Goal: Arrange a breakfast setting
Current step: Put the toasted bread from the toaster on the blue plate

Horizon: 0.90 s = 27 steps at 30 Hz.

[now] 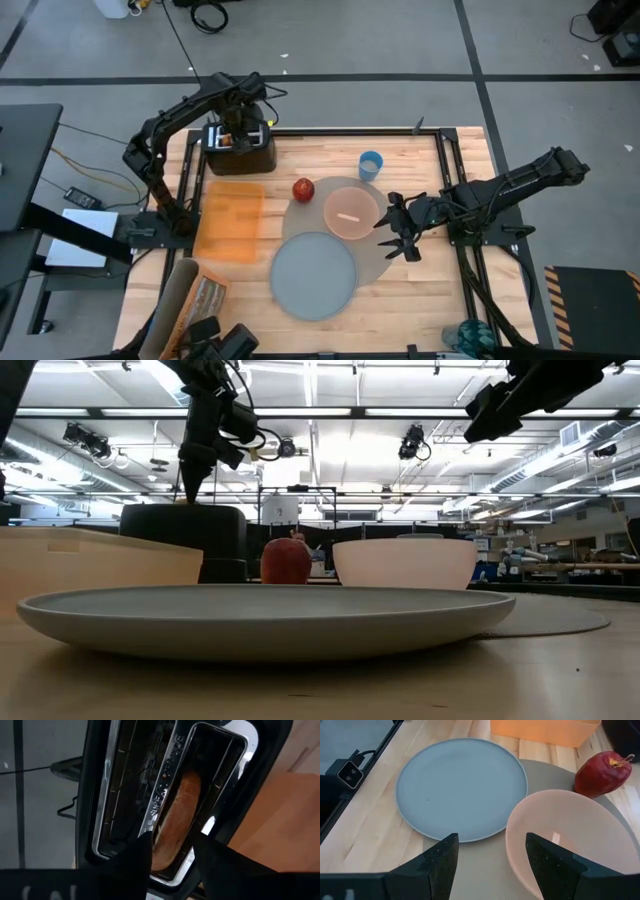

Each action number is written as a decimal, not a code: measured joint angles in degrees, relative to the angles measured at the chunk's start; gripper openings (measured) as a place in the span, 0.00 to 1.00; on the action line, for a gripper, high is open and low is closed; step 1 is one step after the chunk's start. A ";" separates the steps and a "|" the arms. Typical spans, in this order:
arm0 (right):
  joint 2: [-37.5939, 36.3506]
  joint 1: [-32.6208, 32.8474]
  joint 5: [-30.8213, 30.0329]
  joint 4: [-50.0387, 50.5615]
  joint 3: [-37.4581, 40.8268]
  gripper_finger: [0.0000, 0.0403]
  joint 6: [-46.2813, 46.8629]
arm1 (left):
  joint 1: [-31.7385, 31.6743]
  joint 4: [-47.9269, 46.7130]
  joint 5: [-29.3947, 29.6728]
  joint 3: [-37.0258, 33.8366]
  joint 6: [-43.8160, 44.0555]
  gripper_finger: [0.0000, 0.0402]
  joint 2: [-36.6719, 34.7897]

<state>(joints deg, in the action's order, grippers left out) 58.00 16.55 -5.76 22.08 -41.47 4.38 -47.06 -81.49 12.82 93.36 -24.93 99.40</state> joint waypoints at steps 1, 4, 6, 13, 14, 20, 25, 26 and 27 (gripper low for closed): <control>0.00 0.00 0.00 0.09 0.00 0.59 0.02 | 0.04 0.00 0.00 0.00 -0.46 0.37 -0.01; 0.00 0.01 0.00 0.72 0.00 0.59 0.02 | 0.17 0.00 -0.04 0.00 -1.71 0.36 -0.01; 0.00 0.01 0.00 1.02 0.00 0.59 0.26 | 0.41 0.28 -0.04 -0.02 -2.34 0.36 0.00; 0.02 0.39 0.05 1.39 0.00 0.59 0.61 | 0.94 0.44 -0.15 -0.02 -4.46 0.36 0.01; 0.00 0.63 0.09 1.50 0.00 0.59 0.61 | 1.00 0.39 -0.13 -0.02 -4.72 0.36 0.01; 0.00 2.10 0.28 1.95 0.00 0.59 0.63 | 1.00 -0.28 -0.11 -0.02 -7.03 0.33 0.01; 0.00 3.04 0.28 1.93 0.00 0.59 0.63 | 1.00 -0.22 -0.05 -0.02 -7.29 0.21 0.01; 0.00 3.15 0.28 1.94 0.00 0.59 0.63 | 1.00 -0.23 -0.07 -0.02 -7.30 0.18 0.01; 0.01 3.21 0.28 1.93 0.00 0.59 0.63 | 1.02 -0.26 -0.11 -0.02 -7.31 0.15 0.01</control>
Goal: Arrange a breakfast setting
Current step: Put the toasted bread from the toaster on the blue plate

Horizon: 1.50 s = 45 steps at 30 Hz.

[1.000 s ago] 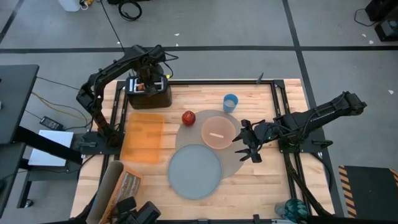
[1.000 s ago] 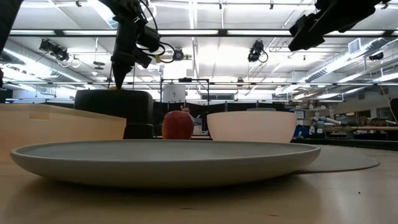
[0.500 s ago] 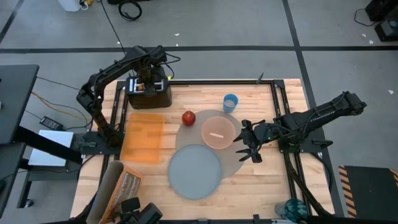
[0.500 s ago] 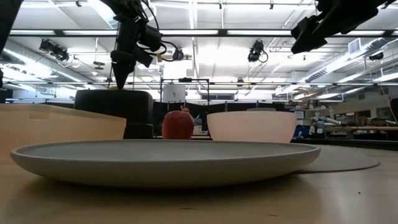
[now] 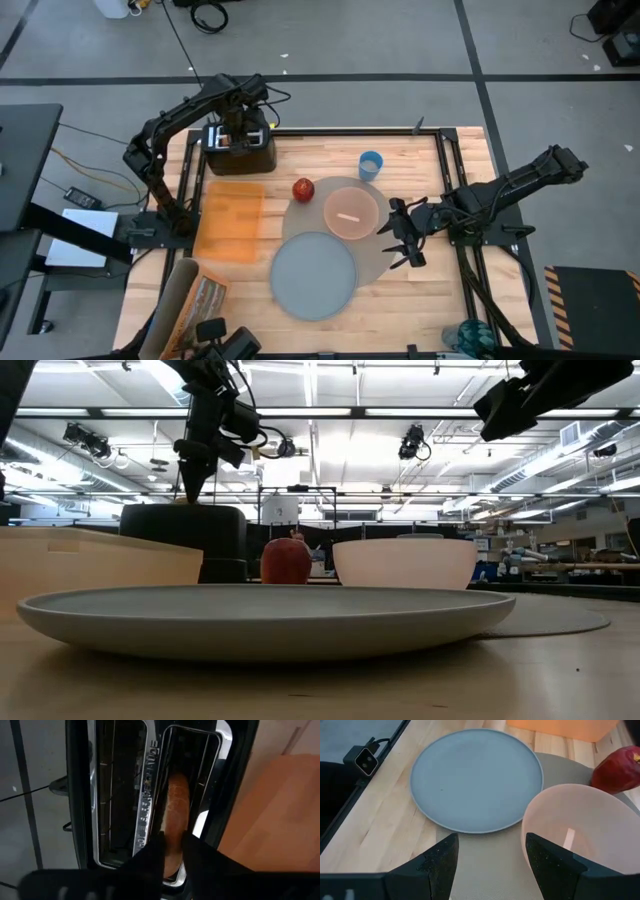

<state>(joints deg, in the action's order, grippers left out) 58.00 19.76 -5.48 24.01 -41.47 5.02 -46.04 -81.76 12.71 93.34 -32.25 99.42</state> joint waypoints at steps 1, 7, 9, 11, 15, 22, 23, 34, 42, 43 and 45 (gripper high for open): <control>0.00 0.03 0.00 0.00 0.00 0.59 0.00 | 0.00 -0.02 -0.02 0.00 0.00 0.11 0.00; 0.00 0.03 0.00 0.00 0.00 0.59 -0.01 | 0.00 0.00 -0.03 0.00 0.96 0.04 0.00; -0.01 0.01 0.00 0.02 0.00 0.59 -0.02 | 0.02 -0.09 0.05 0.00 1.80 0.04 -0.14; 0.00 0.01 0.02 0.02 0.00 0.59 0.00 | 0.40 -0.71 0.07 0.07 1.88 0.04 -0.46; 0.00 0.01 0.01 0.04 0.00 0.59 -0.02 | 1.31 -4.33 0.38 3.43 2.94 0.04 -0.50; -0.01 -0.06 -0.92 -0.21 0.00 0.59 -0.17 | 4.53 -8.34 3.57 12.81 3.58 0.04 -0.63; -0.01 -0.06 -0.92 -0.48 0.00 0.59 -0.18 | 5.08 -8.28 3.94 14.16 4.00 0.04 -0.63; -0.01 -0.06 -1.01 -1.69 0.00 0.59 -0.07 | 11.44 -8.20 4.08 27.39 6.57 0.04 -0.66; -0.17 -0.04 -8.07 -0.69 -0.94 0.59 -0.79 | 24.95 -8.22 -2.09 29.75 10.82 0.04 -0.64; -0.29 -0.04 -9.15 -0.48 -1.55 0.59 -1.37 | 27.17 -8.23 -2.10 29.73 11.36 0.04 -0.63; -0.74 0.03 -10.71 -0.39 -2.55 0.59 -2.62 | 32.01 -7.91 -2.08 29.04 12.63 0.04 -0.67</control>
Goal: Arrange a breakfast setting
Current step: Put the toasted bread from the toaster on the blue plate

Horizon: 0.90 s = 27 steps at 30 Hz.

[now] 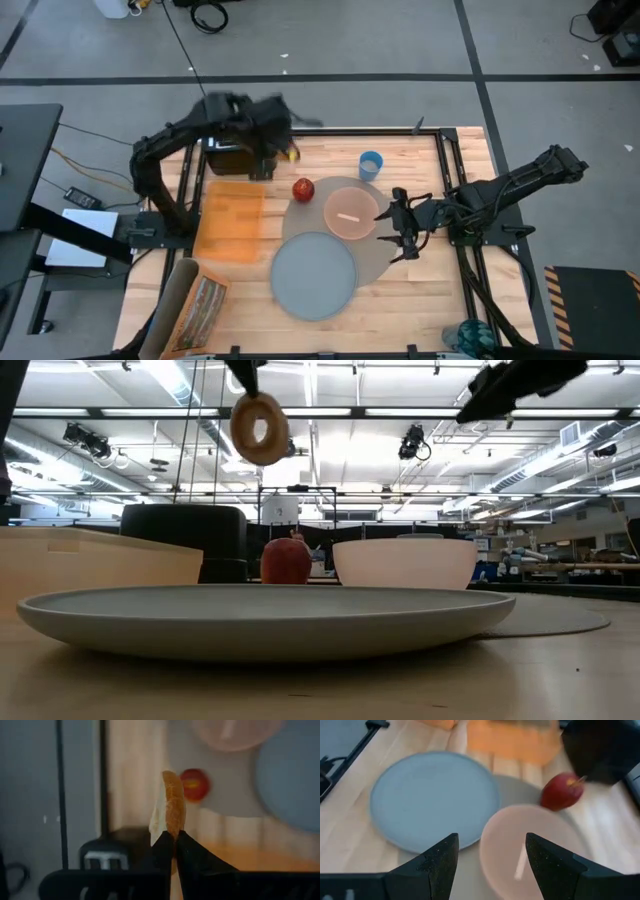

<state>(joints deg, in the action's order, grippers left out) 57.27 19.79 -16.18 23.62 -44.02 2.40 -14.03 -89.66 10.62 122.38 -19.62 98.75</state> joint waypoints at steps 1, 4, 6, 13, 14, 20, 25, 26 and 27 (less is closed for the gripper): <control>-0.14 0.00 -0.57 0.04 -0.56 0.59 -0.74 | 2.44 0.37 0.01 -0.58 0.92 0.04 -0.01; -0.46 0.00 -2.20 0.01 -1.90 0.59 -2.85 | 9.62 2.34 0.25 -3.14 3.95 0.04 0.03; -0.69 0.00 -3.73 -0.04 -2.09 0.59 -4.28 | 14.53 4.74 1.36 -5.62 5.36 0.04 0.03; -0.65 0.00 -8.47 -0.66 -2.09 0.59 -6.96 | 26.90 21.74 4.63 -19.01 5.15 0.04 0.08; -0.65 0.00 -8.61 -0.76 -2.09 0.59 -6.83 | 28.09 24.39 4.75 -21.01 4.90 0.04 0.08; -0.56 0.02 -8.19 -0.83 -2.09 0.59 -3.65 | 33.78 42.43 6.19 -34.68 -0.99 0.04 0.10; -0.56 0.02 -7.92 -0.82 -2.09 0.59 -2.61 | 36.08 52.94 6.25 -44.34 -2.02 0.04 0.14; -0.54 0.02 -7.95 -0.81 -2.09 0.59 -2.58 | 36.34 54.40 6.29 -45.75 -2.02 0.04 0.14; -0.54 0.02 -8.00 -0.81 -2.09 0.59 -2.58 | 36.54 55.61 6.34 -46.96 -2.01 0.04 0.14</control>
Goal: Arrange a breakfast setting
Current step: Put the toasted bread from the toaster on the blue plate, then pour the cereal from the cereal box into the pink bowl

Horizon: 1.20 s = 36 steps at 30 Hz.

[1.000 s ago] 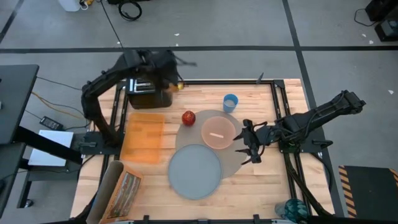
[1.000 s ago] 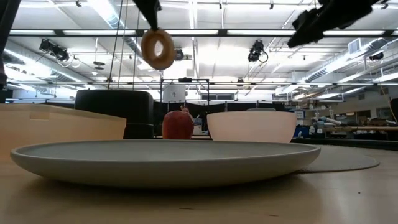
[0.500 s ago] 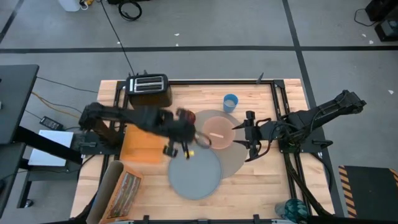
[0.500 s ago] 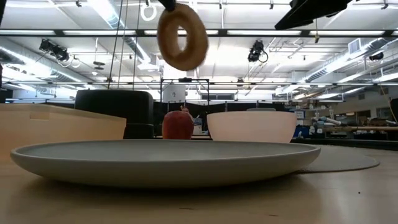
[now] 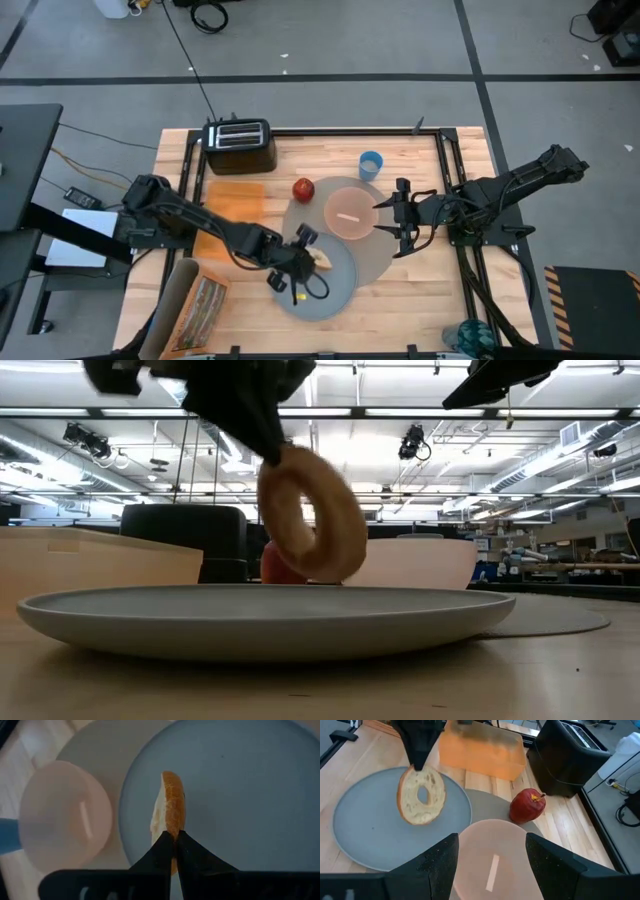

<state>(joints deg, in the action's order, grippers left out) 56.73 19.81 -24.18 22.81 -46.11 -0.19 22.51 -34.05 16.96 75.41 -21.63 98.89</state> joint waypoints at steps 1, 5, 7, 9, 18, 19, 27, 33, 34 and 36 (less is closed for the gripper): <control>0.00 0.00 0.01 0.00 0.00 0.59 0.01 | 0.12 0.76 -0.01 -1.05 0.10 0.04 0.00; 0.32 0.00 -0.07 -0.03 0.00 0.59 0.04 | 0.25 2.50 -0.23 -3.12 3.00 0.04 0.00; 0.50 0.00 -0.13 -0.20 0.11 0.59 0.04 | 0.25 3.77 -0.47 -3.79 4.63 0.04 -0.04; 0.71 -0.04 -0.20 -0.86 0.61 0.59 0.07 | 0.25 4.69 -1.64 -4.53 6.24 0.04 0.10; 1.31 -0.05 1.28 -5.14 4.39 0.60 0.07 | 1.29 13.61 -3.49 -8.98 6.05 0.05 0.55; 1.31 -0.04 1.32 -5.23 4.39 0.60 0.07 | 1.31 13.86 -3.60 -9.18 6.07 0.05 0.57; 1.31 -0.07 1.75 -6.69 4.39 0.66 0.05 | 2.27 15.89 -5.96 -12.44 8.33 0.14 0.59; 1.29 -0.07 1.77 -6.93 4.39 0.68 0.04 | 3.84 19.46 -6.04 -15.54 9.03 0.25 0.61; 1.29 -0.07 1.77 -6.93 4.39 0.69 0.04 | 4.07 19.54 -6.02 -15.60 9.03 0.26 0.61; 1.29 -0.06 1.77 -6.99 4.39 0.70 0.04 | 4.45 19.57 -6.02 -15.62 9.01 0.28 0.61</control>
<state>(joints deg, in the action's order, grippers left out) 58.02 19.75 -22.41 15.82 -41.71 -0.14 26.96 -14.48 10.94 59.79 -12.62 99.50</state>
